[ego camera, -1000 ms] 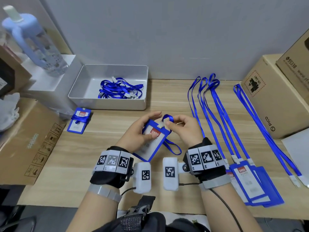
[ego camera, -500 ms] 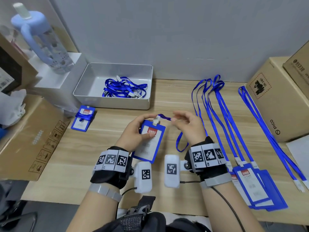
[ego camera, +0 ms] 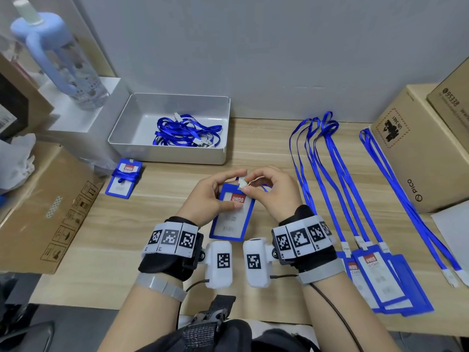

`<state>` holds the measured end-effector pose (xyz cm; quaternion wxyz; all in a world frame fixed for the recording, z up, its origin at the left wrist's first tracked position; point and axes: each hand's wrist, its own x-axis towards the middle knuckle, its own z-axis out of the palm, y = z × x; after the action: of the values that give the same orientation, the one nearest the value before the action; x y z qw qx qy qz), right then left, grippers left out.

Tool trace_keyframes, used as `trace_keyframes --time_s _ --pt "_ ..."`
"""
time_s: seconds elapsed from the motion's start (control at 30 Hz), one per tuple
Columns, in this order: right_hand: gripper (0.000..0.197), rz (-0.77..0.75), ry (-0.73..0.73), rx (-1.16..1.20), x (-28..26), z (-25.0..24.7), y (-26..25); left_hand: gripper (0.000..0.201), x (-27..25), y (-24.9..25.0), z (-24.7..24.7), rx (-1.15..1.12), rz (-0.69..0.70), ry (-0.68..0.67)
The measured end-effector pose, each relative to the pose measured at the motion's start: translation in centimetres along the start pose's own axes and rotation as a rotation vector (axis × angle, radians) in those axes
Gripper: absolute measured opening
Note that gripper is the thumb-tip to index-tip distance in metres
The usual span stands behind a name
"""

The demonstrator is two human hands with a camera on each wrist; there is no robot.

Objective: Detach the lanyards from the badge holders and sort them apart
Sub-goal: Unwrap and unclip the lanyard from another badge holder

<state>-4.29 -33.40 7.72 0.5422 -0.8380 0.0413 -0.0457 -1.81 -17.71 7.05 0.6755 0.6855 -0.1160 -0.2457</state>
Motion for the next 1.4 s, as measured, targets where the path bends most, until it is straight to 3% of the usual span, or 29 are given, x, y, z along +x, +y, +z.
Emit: trace_keyframes --time_s 0.4,0.6,0.77,1.03,1.3,1.4 --pt "0.029 0.023 0.027 0.007 -0.3 0.2 -0.2 0.064 0.1 0.3 0.3 0.058 0.013 0.002" --pt "0.018 0.026 0.058 0.006 -0.5 0.4 -0.5 0.064 0.1 0.3 0.3 0.071 0.027 0.01" --pt "0.027 0.016 0.07 -0.008 -0.2 0.5 -0.5 0.064 0.3 -0.1 0.6 0.065 0.044 0.048" --pt "0.014 0.039 -0.005 0.106 -0.7 1.0 -0.4 0.068 0.3 -0.4 -0.3 0.048 0.061 0.086" --pt "0.022 0.168 -0.007 0.305 -0.1 0.5 -0.5 0.067 0.2 -0.1 0.2 0.057 0.061 -0.042" --pt "0.031 0.156 -0.009 0.405 -0.1 0.2 -0.8 0.071 0.4 -0.2 0.0 0.023 0.081 -0.027"
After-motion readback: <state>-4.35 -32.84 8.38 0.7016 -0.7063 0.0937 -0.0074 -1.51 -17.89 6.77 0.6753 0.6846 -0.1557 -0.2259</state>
